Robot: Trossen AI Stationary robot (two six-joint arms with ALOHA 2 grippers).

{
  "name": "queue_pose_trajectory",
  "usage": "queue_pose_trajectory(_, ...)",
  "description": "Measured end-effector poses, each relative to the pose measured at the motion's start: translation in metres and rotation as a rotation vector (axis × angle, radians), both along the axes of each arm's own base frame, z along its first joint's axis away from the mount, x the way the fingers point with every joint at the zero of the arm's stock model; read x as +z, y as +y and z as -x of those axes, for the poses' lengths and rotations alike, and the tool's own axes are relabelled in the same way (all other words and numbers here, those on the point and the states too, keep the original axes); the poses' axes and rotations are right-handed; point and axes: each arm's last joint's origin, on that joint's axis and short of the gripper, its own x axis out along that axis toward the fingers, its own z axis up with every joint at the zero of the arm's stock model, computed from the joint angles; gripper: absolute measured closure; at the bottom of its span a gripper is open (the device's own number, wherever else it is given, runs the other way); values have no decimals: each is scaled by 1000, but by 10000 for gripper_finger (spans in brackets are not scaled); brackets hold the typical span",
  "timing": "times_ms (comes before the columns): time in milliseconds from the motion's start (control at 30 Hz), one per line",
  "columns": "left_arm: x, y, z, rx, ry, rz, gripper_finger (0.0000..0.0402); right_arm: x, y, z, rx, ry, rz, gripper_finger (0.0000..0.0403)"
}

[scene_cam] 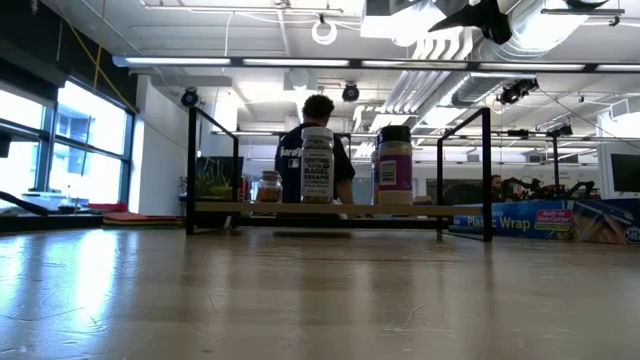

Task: Shelf spices
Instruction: Put the brown seasoning bottle on the shelf aligned with the other brown seasoning bottles

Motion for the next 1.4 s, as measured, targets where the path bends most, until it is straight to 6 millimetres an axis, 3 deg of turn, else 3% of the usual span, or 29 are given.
queue_pose_trajectory(133, 14, -1, -3, 6, 29, -8, 226, 0, 0, 0, 3, 3, 8, 153)
queue_pose_trajectory(300, 56, 17, -3, 55, 125, -83, 226, 0, 0, 0, 12, 10, 27, 153)
queue_pose_trajectory(567, 147, 81, -10, 265, 49, -109, 226, 0, 0, 0, 31, 24, 72, 153)
queue_pose_trajectory(733, 177, 123, -54, 290, -140, -88, 226, 0, 0, 0, 35, 26, 76, 153)
queue_pose_trajectory(900, 175, 173, -118, 199, -167, -157, 226, 0, 1, 0, 74, 22, 52, 153)
queue_pose_trajectory(1033, 161, 215, -154, 134, -95, -223, 226, 0, 4, -1, 102, 13, 15, 153)
queue_pose_trajectory(1200, 131, 263, -182, 80, -11, -260, 226, 0, 11, -1, 126, 6, -7, 153)
queue_pose_trajectory(1400, 97, 302, -193, 46, 88, -272, 226, 0, 18, 0, 111, 2, -1, 153)
